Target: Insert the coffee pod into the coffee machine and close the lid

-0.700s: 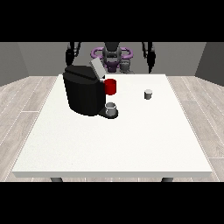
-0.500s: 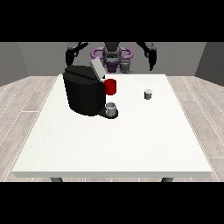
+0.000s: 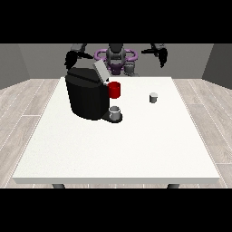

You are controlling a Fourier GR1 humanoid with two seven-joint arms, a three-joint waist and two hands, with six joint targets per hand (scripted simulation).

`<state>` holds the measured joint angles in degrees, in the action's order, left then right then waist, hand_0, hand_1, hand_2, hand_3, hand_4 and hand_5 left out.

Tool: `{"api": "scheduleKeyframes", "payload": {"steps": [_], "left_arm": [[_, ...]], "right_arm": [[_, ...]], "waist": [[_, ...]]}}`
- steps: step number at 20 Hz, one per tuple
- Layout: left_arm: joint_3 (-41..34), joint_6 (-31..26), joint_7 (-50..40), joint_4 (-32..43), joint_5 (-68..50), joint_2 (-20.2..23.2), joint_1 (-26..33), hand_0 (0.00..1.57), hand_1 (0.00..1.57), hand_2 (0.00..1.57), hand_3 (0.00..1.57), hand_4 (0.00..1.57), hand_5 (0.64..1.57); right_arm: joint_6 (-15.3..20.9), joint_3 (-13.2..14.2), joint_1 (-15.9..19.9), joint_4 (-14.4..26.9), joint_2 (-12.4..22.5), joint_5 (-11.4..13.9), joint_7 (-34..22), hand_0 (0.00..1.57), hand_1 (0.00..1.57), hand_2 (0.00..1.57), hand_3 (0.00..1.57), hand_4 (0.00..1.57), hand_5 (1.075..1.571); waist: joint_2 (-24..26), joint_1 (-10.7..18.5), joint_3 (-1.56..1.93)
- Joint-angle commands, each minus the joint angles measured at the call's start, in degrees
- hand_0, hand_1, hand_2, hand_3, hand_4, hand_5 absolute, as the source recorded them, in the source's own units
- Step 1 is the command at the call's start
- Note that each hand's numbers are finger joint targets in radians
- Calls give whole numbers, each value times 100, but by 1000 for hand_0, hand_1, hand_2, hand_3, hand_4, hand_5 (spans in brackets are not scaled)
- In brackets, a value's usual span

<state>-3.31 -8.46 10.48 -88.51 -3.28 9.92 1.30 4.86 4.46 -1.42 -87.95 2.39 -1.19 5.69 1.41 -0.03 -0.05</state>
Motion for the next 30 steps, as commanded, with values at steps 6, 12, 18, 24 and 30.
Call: {"api": "scheduleKeyframes", "payload": {"steps": [6, 12, 18, 24, 30], "left_arm": [[-454, 0, -329, 727, 570, 799, -761, 0, 0, 0, 0, 0, 1571], [-630, -236, -519, 1723, 543, 1065, -1659, 0, 0, 0, 0, 0, 1571], [-751, -60, -284, 2773, 812, 1106, -2047, 0, 0, 0, 0, 0, 1571], [-723, -216, -208, 3397, 1064, 1391, -2464, 0, 0, 0, 0, 0, 1571], [-278, 206, -280, 3827, 1754, 1128, -2633, 0, 0, 113, 0, 0, 1571]], "right_arm": [[-159, -88, -3, -166, -23, -126, 90, 0, 0, 0, 0, 134, 1571], [180, -387, 611, -150, -195, 147, -59, 0, 0, 0, 0, 233, 1571], [1, -429, 728, -257, -105, -1, -271, 0, 0, 0, 0, 332, 1571], [275, -290, 972, 213, -72, 79, -251, 0, 0, 0, 0, 372, 1571], [241, -382, 1062, 192, 14, 188, -575, 0, 0, 0, 0, 423, 1571]], "waist": [[-225, -421, 5], [-782, -639, 3], [-1042, -828, 2], [-1234, -686, 4], [-1020, -805, 4]]}}
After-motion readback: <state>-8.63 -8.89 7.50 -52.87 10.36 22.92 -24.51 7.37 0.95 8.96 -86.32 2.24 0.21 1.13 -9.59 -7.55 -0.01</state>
